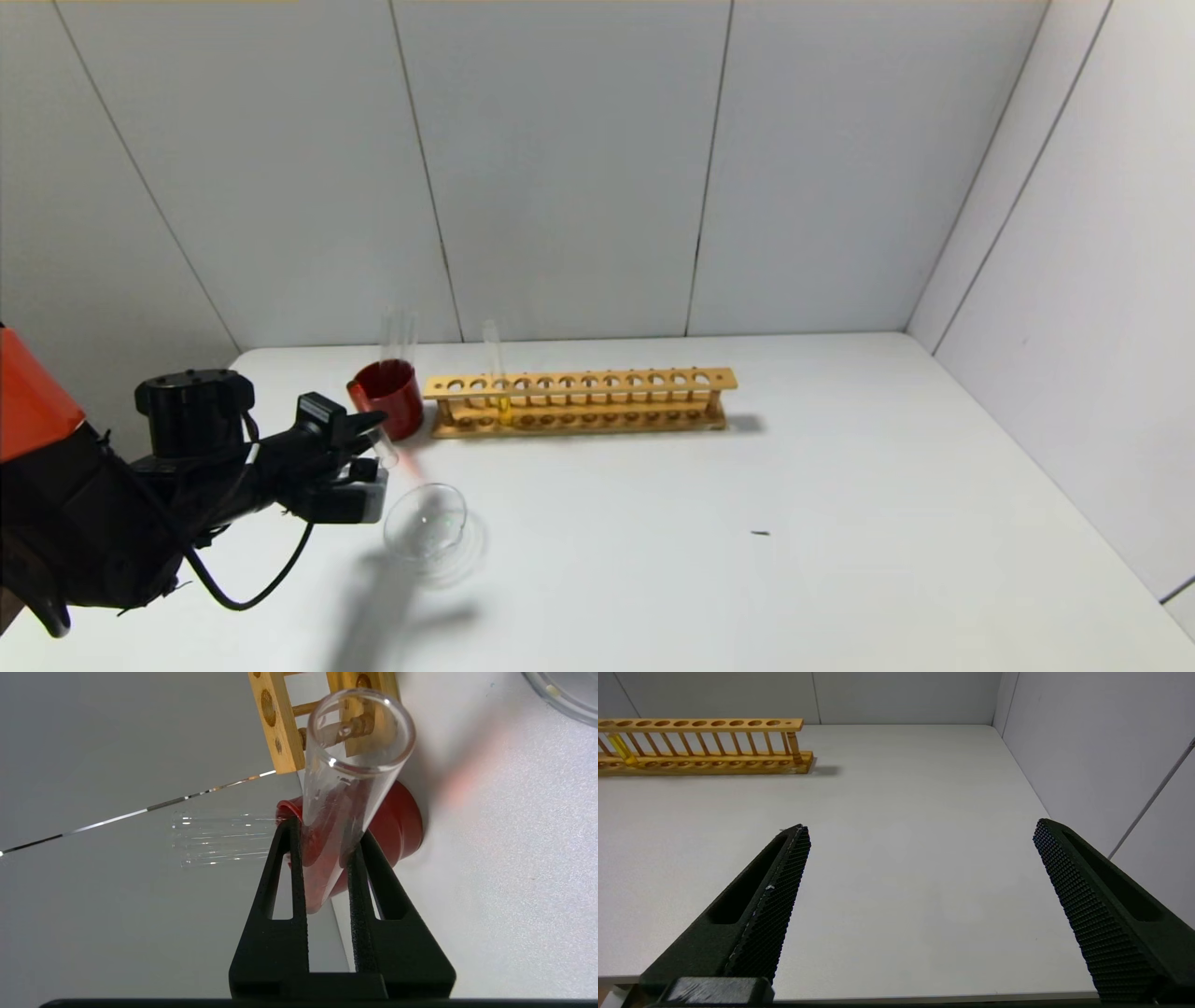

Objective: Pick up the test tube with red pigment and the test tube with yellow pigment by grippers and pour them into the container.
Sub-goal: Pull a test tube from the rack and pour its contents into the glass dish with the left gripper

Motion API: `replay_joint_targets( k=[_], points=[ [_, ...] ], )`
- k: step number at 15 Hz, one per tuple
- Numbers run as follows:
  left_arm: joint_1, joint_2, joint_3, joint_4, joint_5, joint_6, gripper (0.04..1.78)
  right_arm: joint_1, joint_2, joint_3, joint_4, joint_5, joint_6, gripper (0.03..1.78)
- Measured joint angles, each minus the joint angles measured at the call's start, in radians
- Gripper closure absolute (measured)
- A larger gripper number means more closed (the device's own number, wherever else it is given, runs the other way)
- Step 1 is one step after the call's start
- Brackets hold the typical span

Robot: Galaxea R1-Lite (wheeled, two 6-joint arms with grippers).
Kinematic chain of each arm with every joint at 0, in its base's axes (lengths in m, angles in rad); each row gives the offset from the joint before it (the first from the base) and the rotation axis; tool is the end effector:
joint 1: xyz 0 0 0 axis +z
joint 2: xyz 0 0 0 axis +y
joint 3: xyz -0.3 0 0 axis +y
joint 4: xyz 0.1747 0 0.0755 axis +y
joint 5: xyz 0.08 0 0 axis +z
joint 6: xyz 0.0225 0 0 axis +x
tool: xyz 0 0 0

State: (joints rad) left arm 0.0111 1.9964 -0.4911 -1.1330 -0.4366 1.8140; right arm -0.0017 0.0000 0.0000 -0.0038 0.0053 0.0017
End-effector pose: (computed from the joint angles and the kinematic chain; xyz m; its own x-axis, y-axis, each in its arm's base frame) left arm 0.3042 -0.0061 0.0673 0.8488 -0.4135 -0.3296 0.2606 -0.2153 0.9411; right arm -0.0228 0.0002 0.0759 1.0000 0.0036 0.0038 -0.0036 1.0000 0.0017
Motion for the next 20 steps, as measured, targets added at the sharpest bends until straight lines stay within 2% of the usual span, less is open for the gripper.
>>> replay_joint_targets(
  k=[20],
  points=[
    [-0.019,0.014,-0.001,-0.023,0.000,0.144,1.52,0.000,0.000,0.000,0.000,0.000,0.000,0.06]
  ],
)
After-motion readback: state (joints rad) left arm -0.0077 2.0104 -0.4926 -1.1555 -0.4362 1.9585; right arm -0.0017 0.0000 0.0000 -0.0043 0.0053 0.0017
